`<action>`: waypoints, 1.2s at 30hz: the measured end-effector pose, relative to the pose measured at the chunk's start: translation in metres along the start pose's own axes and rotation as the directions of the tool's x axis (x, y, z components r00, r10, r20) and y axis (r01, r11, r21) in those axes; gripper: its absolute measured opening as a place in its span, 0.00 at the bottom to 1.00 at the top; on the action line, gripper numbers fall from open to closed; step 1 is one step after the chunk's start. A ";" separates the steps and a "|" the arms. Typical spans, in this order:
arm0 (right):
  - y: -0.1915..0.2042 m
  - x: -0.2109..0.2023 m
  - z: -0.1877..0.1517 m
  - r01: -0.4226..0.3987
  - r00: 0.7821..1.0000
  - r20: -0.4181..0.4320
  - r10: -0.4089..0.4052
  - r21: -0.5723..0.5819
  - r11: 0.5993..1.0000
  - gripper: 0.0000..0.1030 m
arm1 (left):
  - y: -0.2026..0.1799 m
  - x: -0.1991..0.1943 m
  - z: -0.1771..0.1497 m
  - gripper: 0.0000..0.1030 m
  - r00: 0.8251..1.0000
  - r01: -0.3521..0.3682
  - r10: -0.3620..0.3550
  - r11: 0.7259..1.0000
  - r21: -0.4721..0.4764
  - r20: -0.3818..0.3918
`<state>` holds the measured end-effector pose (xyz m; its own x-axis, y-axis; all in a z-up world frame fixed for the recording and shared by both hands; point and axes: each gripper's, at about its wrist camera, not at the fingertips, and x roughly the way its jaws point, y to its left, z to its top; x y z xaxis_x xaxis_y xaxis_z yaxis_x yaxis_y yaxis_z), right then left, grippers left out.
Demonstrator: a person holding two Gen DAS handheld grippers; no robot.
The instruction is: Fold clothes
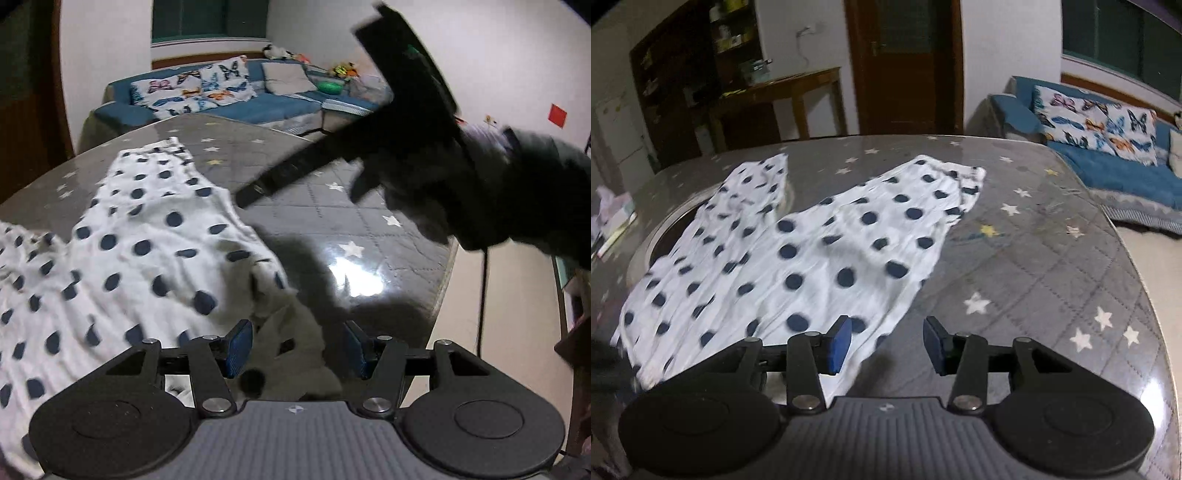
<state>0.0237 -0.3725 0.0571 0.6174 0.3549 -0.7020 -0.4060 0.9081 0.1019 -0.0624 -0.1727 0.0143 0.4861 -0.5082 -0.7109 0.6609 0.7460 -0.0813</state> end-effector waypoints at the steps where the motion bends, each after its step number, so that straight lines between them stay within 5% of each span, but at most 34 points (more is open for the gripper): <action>1: -0.004 0.003 0.003 0.002 1.000 -0.002 -0.002 0.009 1.000 0.42 | -0.002 0.004 0.001 0.53 1.000 -0.003 0.003 1.000 0.010 -0.005; 5: -0.019 0.015 0.018 0.019 1.000 0.000 -0.019 0.027 0.999 0.42 | -0.001 0.022 0.002 0.23 0.999 -0.006 0.008 1.000 0.023 -0.048; 8: -0.030 0.028 0.032 0.033 0.999 0.005 -0.033 0.043 0.999 0.42 | 0.009 0.023 0.001 0.11 0.999 0.005 -0.005 1.000 -0.008 -0.042; 17: -0.055 0.091 0.081 0.079 0.997 0.000 -0.079 0.087 0.993 0.40 | 0.051 -0.017 0.011 0.09 0.992 0.124 -0.113 0.963 -0.239 0.062; 34: -0.085 0.190 0.133 0.171 0.985 -0.009 -0.171 0.154 0.973 0.40 | 0.076 -0.026 0.011 0.09 0.988 0.154 -0.135 0.933 -0.326 0.079; 36: -0.085 0.192 0.135 0.174 0.984 -0.002 -0.176 0.153 0.973 0.33 | 0.075 -0.026 0.010 0.09 0.988 0.155 -0.138 0.931 -0.330 0.075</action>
<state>0.2676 -0.3520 0.0086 0.6779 0.1888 -0.7105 -0.1838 0.9793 0.0849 -0.0197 -0.1078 0.0333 0.4314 -0.6373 -0.6385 0.5027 0.7576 -0.4164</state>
